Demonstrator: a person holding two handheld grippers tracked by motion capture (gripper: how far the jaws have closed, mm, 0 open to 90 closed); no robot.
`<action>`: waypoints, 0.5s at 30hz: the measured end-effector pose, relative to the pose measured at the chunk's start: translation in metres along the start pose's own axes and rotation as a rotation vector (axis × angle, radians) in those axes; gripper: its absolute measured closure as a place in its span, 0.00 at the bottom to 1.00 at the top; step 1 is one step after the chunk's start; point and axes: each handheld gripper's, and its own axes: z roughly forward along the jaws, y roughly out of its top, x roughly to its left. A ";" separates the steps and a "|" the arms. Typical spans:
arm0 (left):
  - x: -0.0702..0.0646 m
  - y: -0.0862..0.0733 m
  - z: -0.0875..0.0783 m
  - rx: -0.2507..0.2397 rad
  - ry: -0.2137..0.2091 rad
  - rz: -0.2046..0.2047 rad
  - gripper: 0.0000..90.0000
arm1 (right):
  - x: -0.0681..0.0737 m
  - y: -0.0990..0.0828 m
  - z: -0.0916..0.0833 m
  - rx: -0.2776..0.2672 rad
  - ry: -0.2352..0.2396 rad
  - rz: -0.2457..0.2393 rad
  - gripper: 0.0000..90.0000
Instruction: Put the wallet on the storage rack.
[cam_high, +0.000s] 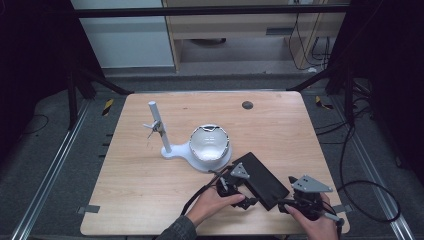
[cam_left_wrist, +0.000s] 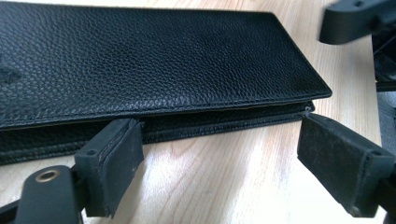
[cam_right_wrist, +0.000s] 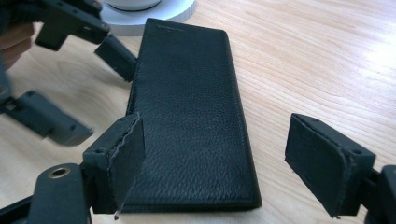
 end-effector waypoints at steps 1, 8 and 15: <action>0.000 0.000 0.000 0.000 0.000 0.000 0.16 | 0.000 -0.001 -0.003 0.001 0.000 -0.005 0.22; 0.002 0.009 -0.005 -0.037 0.003 0.004 0.20 | 0.007 -0.008 -0.022 0.011 0.018 -0.043 0.22; 0.002 0.019 -0.005 -0.067 0.018 0.005 0.27 | 0.019 -0.009 -0.015 0.067 0.038 -0.109 0.19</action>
